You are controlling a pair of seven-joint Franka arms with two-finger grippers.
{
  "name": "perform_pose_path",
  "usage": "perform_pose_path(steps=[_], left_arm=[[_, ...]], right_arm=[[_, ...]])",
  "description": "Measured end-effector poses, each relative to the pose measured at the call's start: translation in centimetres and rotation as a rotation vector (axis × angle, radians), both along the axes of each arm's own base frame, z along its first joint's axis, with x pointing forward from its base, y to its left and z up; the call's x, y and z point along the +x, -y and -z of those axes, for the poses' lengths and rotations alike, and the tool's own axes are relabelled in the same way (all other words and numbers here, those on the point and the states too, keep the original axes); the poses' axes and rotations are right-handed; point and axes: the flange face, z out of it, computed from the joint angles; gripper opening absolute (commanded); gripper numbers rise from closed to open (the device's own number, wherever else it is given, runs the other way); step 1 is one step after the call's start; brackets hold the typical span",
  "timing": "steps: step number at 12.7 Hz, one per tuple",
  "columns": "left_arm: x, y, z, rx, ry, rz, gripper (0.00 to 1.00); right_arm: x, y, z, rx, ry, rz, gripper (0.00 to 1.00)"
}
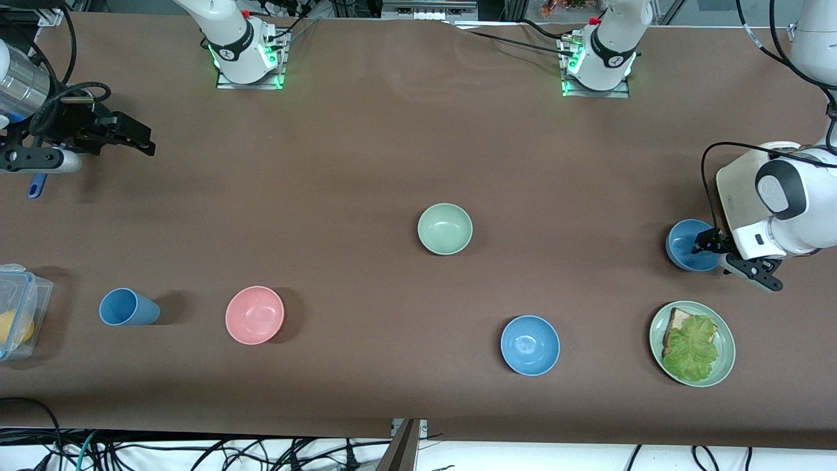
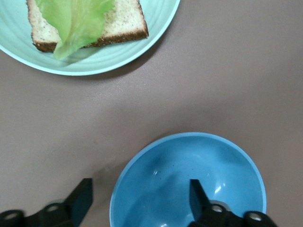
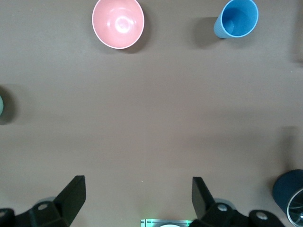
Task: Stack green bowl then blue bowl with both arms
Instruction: 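Grasp the blue bowl's rim with the left gripper, then lift the blue bowl and carry it over the green bowl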
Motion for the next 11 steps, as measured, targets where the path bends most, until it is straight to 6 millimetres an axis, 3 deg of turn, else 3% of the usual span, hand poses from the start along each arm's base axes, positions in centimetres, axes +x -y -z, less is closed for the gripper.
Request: perform_pose_path(steps=[1,7,11], left_arm=[[-0.1,0.0,0.1,-0.002,-0.003,0.012,0.0],[-0.8,-1.9,0.6,-0.005,-0.006,0.088,0.0],[0.2,-1.1,-0.7,-0.027,-0.04,0.102,0.0]], right_arm=[[0.1,0.0,0.1,-0.002,-0.001,-0.001,0.99],[0.2,0.0,-0.3,-0.052,0.02,-0.016,0.99],[0.6,-0.1,-0.7,-0.054,0.053,-0.018,0.99]])
